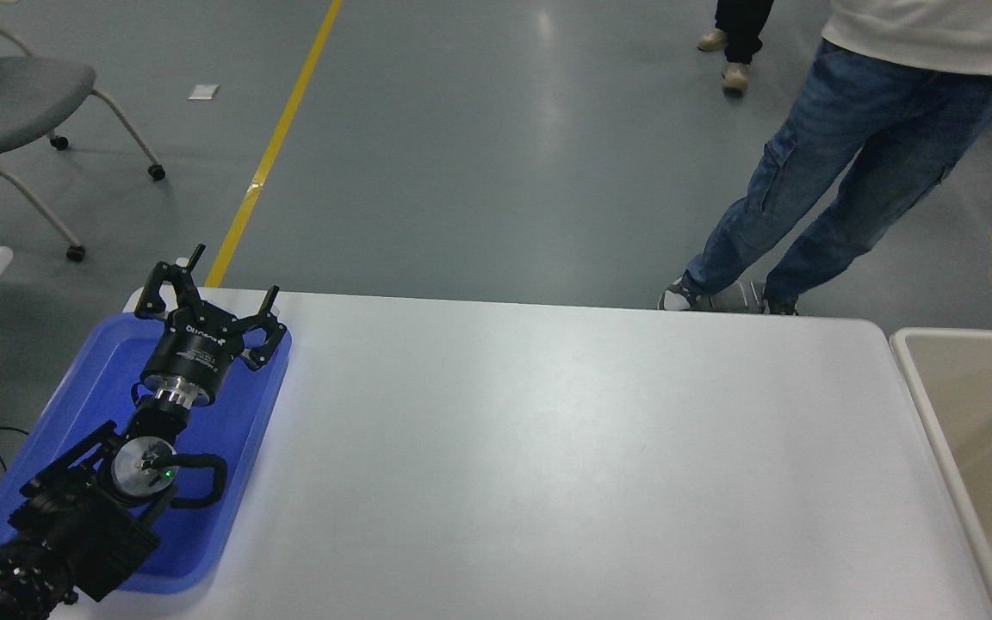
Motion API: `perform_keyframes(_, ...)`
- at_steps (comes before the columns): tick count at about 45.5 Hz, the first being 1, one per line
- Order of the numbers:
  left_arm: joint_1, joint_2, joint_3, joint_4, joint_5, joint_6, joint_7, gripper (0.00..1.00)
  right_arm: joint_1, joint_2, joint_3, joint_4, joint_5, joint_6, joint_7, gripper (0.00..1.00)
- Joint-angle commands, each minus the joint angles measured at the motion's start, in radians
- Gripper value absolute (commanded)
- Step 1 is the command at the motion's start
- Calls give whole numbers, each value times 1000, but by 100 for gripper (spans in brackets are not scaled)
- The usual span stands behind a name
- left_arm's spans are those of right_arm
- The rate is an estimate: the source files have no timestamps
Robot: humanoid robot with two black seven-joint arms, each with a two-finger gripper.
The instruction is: Pick up paper ball place in dustbin
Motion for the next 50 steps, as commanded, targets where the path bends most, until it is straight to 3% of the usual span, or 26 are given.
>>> perform_keyframes(1, 0, 0, 0, 0, 0, 0, 0, 100, -303, -8, 53, -177, 117, -216, 0, 0)
perform_keyframes(9, 0, 0, 0, 0, 0, 0, 0, 100, -444, 32, 53, -185, 212, -398, 0, 0)
perform_keyframes(22, 0, 0, 0, 0, 0, 0, 0, 100, -605, 112, 194, -203, 232, -584, 0, 0)
perform_keyframes(32, 0, 0, 0, 0, 0, 0, 0, 100, -733, 216, 243, -292, 232, -631, 0, 0)
perform_keyframes(50, 0, 0, 0, 0, 0, 0, 0, 100, -767, 233, 263, -294, 233, -641, 0, 0)
